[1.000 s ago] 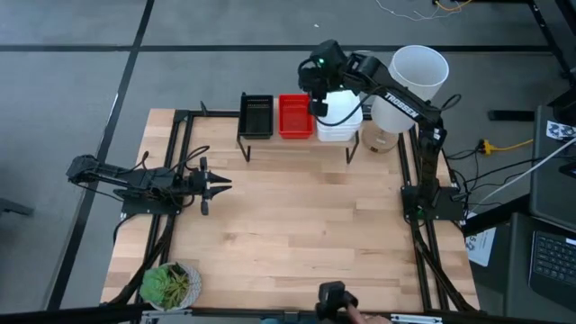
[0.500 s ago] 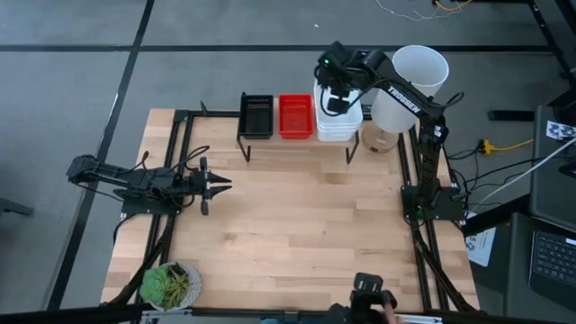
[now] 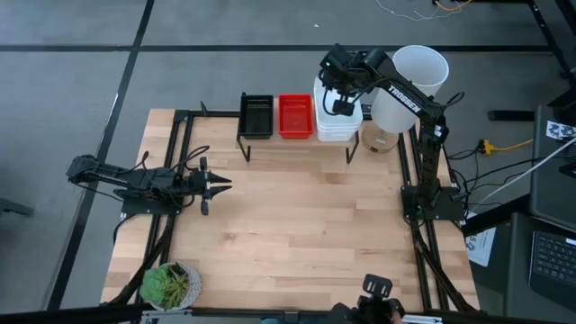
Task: Stack baskets on shelf by color
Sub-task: Adjust the stacked bins on the shelf
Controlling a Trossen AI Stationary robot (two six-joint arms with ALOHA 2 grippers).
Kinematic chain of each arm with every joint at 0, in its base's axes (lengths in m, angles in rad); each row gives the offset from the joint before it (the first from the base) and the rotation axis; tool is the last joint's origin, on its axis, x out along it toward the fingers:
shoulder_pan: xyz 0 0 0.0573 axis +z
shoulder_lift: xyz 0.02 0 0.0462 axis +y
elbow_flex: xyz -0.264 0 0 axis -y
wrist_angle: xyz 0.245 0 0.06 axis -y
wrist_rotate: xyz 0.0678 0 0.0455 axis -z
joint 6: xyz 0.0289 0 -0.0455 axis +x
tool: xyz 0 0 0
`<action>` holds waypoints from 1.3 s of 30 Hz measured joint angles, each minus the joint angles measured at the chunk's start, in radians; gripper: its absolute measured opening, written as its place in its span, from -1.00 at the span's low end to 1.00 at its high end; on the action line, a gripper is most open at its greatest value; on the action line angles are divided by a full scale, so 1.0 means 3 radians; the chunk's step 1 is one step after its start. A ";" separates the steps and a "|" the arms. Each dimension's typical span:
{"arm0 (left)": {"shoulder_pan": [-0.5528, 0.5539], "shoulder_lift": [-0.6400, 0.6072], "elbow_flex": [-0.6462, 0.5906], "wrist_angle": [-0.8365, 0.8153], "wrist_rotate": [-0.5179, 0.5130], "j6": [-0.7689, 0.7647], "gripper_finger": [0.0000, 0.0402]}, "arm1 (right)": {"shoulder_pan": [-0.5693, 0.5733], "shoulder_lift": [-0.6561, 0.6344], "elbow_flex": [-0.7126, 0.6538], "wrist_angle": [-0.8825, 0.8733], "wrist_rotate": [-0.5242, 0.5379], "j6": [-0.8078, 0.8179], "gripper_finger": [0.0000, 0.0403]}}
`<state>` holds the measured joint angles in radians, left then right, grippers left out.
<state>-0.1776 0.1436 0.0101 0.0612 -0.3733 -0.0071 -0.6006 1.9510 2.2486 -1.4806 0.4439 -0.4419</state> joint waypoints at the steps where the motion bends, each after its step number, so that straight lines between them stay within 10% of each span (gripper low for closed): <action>1: 0.0000 0.0000 0.0000 0.0000 0.0000 0.0000 -0.63 | -0.0014 0.0000 0.0000 -0.0051 0.0000 0.0044 -0.99; 39: 0.0000 0.0000 0.0000 0.0000 0.0001 0.0000 -0.63 | -0.0107 0.0002 0.0000 -0.0300 -0.0032 0.0836 -1.00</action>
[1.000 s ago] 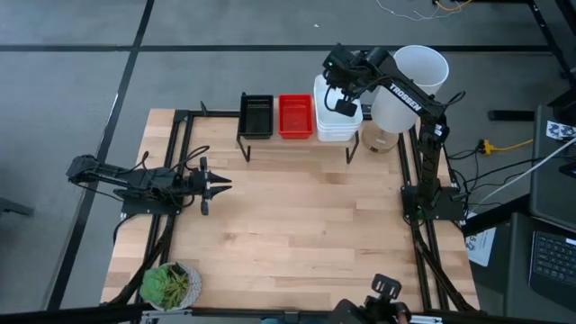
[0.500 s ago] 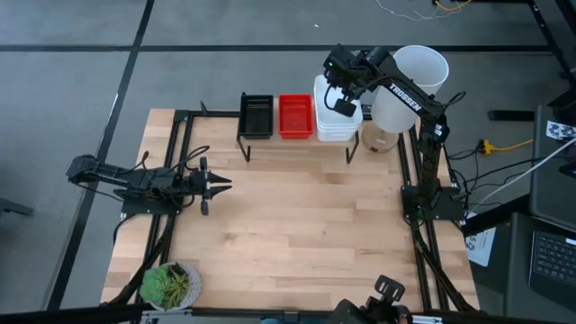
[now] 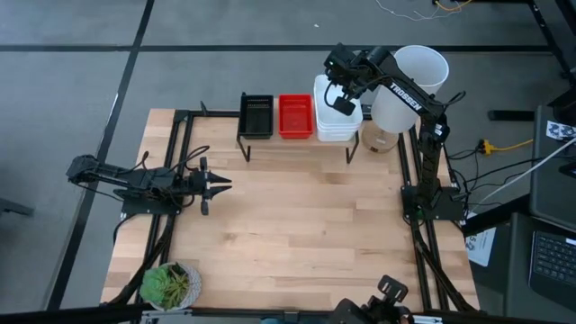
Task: Stack baskets on shelf by color
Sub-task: Adjust the stacked bins on the shelf
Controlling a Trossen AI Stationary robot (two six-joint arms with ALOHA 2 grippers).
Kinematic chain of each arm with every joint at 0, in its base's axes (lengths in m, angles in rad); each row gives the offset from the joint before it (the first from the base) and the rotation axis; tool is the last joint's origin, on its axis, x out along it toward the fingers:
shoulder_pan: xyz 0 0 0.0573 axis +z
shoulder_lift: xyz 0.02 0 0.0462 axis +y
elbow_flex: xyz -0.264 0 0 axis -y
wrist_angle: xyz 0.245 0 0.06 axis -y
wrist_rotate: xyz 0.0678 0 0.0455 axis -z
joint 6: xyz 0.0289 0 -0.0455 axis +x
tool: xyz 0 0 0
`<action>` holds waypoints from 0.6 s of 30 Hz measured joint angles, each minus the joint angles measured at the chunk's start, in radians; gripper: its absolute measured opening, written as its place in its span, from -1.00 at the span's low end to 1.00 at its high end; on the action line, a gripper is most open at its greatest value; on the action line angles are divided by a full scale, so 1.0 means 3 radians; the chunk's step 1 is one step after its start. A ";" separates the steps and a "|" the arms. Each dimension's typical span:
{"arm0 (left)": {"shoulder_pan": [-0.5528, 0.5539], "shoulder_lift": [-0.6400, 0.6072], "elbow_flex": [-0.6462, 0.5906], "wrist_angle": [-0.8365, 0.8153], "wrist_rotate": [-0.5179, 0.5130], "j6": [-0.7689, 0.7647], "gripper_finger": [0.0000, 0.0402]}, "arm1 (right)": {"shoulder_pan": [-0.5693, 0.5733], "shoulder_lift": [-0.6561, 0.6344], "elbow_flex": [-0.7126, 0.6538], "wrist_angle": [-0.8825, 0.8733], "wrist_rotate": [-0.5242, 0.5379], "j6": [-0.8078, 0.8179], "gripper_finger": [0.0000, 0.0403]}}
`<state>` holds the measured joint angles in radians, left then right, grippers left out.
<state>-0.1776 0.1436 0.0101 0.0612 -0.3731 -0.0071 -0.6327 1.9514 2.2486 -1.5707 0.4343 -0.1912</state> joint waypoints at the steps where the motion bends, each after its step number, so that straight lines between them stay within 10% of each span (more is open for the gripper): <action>1: 0.0001 0.0000 0.0000 0.0000 -0.0001 0.0000 -0.63 | 0.0000 0.0000 0.0000 0.0000 0.0000 0.0013 -1.00; 18: 0.0000 0.0000 0.0000 0.0000 -0.0001 0.0000 -0.63 | -0.0020 0.0000 -0.0240 0.0008 0.0076 0.0401 -1.00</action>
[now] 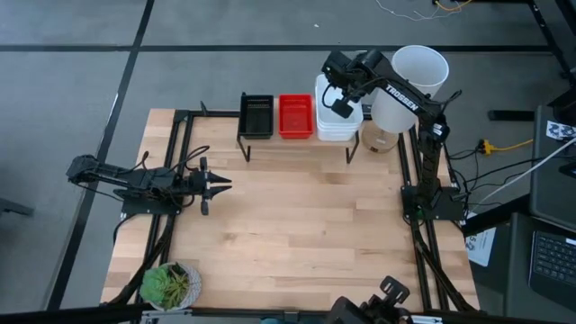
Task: Stack baskets on shelf by color
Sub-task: Adjust the stacked bins on the shelf, then return to Home Position
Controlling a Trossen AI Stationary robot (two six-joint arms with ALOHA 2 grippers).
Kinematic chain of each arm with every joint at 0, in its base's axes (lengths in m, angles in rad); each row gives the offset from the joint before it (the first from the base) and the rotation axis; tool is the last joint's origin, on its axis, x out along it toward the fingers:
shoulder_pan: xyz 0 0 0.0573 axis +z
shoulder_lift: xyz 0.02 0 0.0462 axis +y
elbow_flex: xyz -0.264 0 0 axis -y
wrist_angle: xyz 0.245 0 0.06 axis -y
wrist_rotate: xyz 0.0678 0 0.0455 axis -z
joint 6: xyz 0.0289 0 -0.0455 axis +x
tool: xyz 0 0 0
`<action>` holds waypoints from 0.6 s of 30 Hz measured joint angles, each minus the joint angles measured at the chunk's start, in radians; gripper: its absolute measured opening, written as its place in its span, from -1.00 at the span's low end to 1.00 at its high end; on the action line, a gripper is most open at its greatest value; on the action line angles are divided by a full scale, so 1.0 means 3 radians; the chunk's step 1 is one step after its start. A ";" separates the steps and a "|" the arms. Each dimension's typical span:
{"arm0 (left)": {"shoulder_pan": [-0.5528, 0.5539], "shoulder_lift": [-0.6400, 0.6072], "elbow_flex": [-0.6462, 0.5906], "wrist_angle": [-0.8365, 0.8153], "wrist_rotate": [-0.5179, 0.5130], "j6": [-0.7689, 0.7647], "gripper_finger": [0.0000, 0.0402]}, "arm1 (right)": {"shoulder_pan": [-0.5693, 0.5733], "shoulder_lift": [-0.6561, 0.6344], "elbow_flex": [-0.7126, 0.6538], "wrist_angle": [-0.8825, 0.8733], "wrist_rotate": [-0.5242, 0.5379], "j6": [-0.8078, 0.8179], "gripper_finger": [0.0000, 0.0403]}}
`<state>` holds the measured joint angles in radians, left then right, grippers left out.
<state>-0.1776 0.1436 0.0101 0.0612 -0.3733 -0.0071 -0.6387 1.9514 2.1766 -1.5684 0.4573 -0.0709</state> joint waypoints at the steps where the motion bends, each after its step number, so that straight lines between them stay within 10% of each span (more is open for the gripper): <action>1: 0.0000 -0.0001 0.0000 -0.0001 0.0001 0.0000 -0.63 | 0.0004 0.0001 -0.0026 -0.0006 0.0028 -0.0018 -1.00; 18: 0.0001 -0.0001 0.0000 -0.0001 0.0001 -0.0001 -0.63 | 0.0267 -0.0012 0.0596 -0.0008 -0.0056 -0.0309 -1.00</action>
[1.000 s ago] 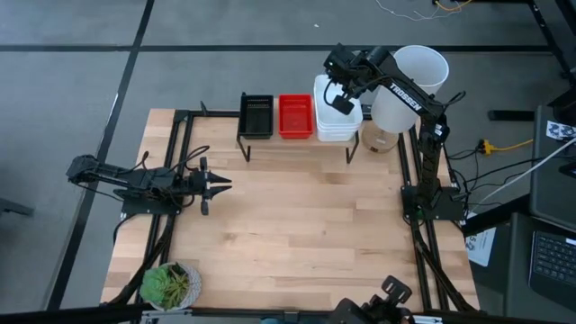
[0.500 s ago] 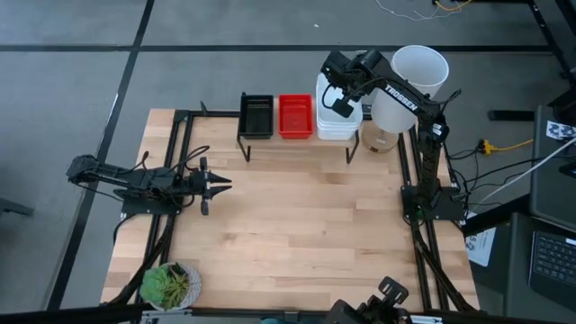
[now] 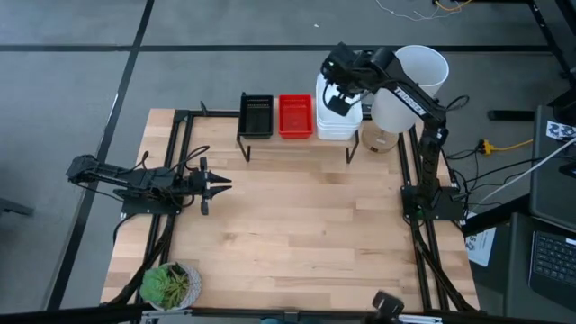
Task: Stack baskets on shelf by color
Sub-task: Return to Home Position
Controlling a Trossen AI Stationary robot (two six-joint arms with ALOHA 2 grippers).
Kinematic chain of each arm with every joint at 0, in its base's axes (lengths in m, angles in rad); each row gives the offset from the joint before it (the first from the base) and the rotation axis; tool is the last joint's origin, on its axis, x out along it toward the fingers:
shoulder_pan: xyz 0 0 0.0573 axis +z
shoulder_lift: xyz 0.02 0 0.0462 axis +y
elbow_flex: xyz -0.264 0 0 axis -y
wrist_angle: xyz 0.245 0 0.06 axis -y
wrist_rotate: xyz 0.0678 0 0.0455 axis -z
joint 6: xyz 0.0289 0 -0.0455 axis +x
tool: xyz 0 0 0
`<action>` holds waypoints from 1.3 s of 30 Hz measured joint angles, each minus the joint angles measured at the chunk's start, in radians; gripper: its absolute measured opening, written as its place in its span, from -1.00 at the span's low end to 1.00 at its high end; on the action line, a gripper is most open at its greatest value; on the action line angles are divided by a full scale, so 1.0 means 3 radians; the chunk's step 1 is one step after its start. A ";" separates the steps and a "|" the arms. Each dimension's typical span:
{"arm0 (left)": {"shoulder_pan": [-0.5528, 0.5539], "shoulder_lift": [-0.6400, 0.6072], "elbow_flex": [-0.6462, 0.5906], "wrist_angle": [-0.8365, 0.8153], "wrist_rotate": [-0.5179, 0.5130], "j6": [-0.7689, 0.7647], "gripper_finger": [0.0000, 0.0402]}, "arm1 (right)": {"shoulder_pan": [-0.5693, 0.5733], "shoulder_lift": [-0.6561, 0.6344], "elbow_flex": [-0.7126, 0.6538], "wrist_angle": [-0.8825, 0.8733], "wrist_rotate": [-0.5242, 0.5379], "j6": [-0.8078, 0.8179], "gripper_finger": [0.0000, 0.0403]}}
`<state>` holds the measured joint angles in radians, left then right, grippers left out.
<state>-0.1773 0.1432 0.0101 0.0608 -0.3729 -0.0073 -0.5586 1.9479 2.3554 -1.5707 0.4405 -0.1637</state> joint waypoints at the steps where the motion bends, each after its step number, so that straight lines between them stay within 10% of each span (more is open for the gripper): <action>1: 0.0000 0.0000 0.0000 0.0001 -0.0001 0.0000 -0.63 | 0.0053 -0.0047 0.0007 0.0038 -0.0046 -0.0030 -1.00; 21: -0.0001 0.0000 0.0000 0.0000 -0.0001 0.0001 -0.63 | 0.1001 -0.1034 -0.0346 0.0008 -0.1017 0.0088 -1.00; 39: 0.0000 0.0000 0.0000 0.0000 -0.0001 0.0000 -0.63 | 0.1578 -0.4120 -0.5341 0.3133 -0.1370 0.0537 -1.00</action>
<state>-0.1774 0.1432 0.0101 0.0608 -0.3732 -0.0072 -0.0852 0.7119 0.7532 -0.6307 0.0295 -0.0027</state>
